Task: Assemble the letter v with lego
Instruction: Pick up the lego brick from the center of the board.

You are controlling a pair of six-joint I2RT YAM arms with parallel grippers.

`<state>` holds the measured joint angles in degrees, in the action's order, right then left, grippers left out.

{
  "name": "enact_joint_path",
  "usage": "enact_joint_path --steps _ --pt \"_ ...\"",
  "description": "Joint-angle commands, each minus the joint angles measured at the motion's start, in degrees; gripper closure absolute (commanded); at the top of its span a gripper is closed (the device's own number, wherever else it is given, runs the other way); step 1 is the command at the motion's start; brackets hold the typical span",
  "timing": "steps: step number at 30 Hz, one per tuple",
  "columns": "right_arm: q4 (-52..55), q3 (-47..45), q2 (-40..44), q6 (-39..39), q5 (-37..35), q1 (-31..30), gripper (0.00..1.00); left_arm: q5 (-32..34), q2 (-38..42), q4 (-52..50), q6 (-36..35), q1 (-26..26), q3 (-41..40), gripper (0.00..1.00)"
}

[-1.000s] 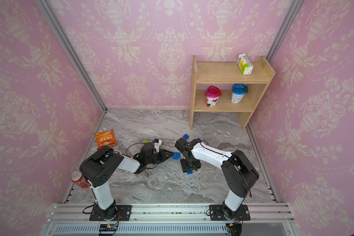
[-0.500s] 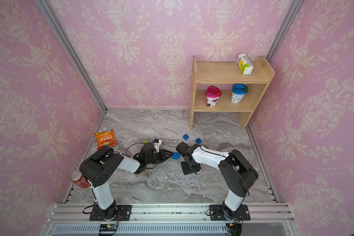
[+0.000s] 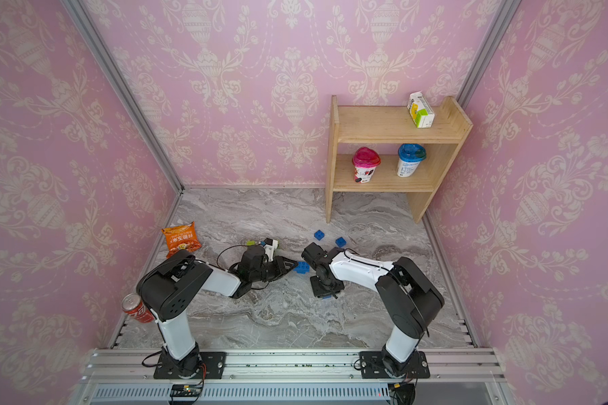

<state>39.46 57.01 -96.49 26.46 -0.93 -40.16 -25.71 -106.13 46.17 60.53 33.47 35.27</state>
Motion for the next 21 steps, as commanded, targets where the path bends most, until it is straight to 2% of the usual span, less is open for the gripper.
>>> enact_joint_path --steps 1,6,10,13,17,21 --pt "2.35 2.56 3.52 -7.82 -1.13 0.57 1.0 -0.28 -1.1 -3.5 -0.68 -0.19 -0.75 0.73" --pt "3.08 8.88 3.47 -28.47 0.77 3.99 1.0 -0.01 -1.54 -3.2 -0.44 -0.18 -0.72 0.73" --pt "5.95 16.25 -1.8 -41.53 5.69 7.78 1.0 0.02 -1.45 -2.9 -0.42 -0.16 -0.96 0.74" --pt "10.87 22.06 -6.91 -49.16 5.91 8.32 1.0 0.05 -1.42 -2.77 -0.32 -0.16 -1.21 0.74" --pt "14.22 25.49 -9.51 -59.78 10.73 8.21 1.0 0.19 -1.37 -2.8 -0.32 -0.16 -1.34 0.74" --pt "14.09 26.53 -10.72 -65.11 10.15 8.02 1.0 0.12 -1.41 -2.75 -0.39 -0.19 -1.19 0.74"
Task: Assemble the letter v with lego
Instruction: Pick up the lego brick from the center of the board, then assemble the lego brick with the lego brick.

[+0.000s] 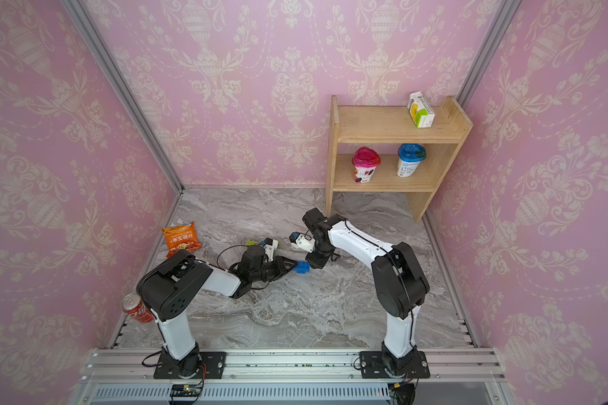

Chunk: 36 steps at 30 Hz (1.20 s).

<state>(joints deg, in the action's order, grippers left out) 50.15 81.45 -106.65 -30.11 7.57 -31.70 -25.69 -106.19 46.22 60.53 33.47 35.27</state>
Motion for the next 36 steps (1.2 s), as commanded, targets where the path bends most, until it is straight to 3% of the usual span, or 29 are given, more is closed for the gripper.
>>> enact_joint_path --steps 1,12,36 --pt "3.63 2.47 -1.04 -9.82 1.0 -0.7 1.0 0.03 -1.33 -2.82 -0.42 -0.17 -1.23 0.74" --pt "6.76 7.38 -6.13 -14.79 -1.99 -1.72 1.0 -0.28 -1.56 -2.93 -0.5 -0.17 -1.07 0.74" --pt "11.74 12.62 -12.45 -14.38 -4.2 -3.53 1.0 -0.57 -2.35 -2.72 -0.42 -0.16 -0.57 0.75"
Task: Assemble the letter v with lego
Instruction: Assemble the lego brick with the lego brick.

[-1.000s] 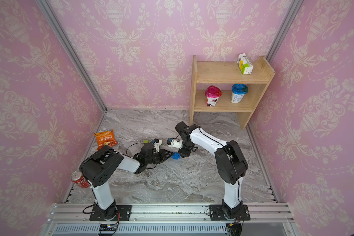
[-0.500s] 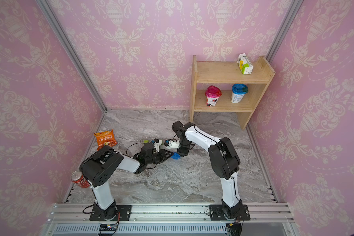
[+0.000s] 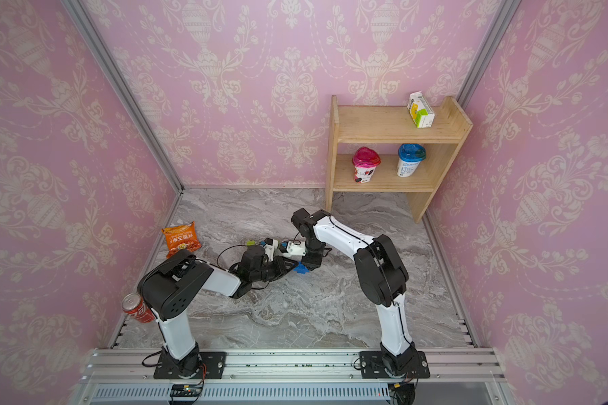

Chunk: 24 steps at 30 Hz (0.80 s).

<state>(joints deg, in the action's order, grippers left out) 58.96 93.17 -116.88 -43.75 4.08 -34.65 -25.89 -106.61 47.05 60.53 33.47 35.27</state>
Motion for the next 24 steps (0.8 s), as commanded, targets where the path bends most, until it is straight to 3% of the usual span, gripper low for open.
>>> enact_joint_path --steps 1,24 --pt "3.42 1.26 -2.74 -0.76 -1.26 -0.59 1.0 -0.34 -2.01 -3.54 -0.41 -0.16 -0.55 0.75" --pt "9.28 5.34 -7.32 -2.65 -4.08 -1.12 1.0 0.0 -2.66 -3.45 -0.11 -0.34 -0.84 0.78"
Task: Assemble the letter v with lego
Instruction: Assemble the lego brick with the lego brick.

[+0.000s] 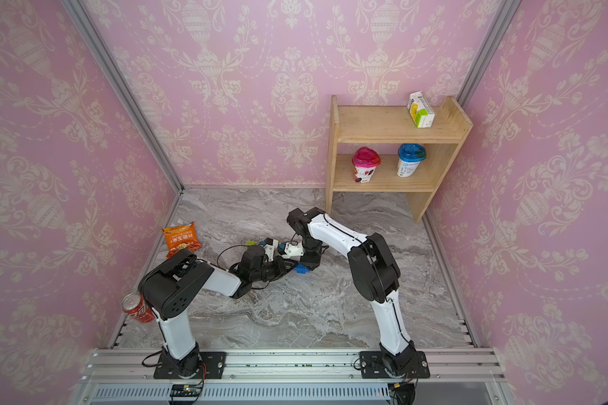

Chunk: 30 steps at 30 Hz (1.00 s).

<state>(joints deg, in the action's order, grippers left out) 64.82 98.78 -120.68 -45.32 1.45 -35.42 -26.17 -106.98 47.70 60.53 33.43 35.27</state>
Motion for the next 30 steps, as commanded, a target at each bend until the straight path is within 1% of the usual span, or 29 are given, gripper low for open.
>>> enact_joint_path --steps 1,7,10,18,23,30 --pt "3.54 -0.26 -3.77 -0.87 -1.14 -0.35 1.0 0.28 -2.22 -4.13 -0.15 -0.34 -0.82 0.78" --pt "3.65 0.16 -6.14 1.09 1.77 -0.51 1.0 0.34 -1.92 -4.75 -0.28 -0.3 -0.63 0.79" --pt "3.44 -0.42 -6.85 1.46 2.11 -0.83 1.0 0.52 -1.91 -4.93 -0.33 -0.3 -0.62 0.79" --pt "-0.18 -4.13 -4.84 3.53 0.57 -2.43 1.0 0.46 -1.8 -5.08 -0.05 -0.3 -0.33 0.79" --pt "-0.25 -3.71 -4.3 8.09 0.76 -3.42 1.0 0.64 -1.46 -5.2 -0.06 -0.31 -0.5 0.79" --pt "0.79 -3.04 -5.9 13.63 2.29 -4.34 1.0 0.7 -1.48 -4.64 0.17 -0.32 -0.84 0.79"
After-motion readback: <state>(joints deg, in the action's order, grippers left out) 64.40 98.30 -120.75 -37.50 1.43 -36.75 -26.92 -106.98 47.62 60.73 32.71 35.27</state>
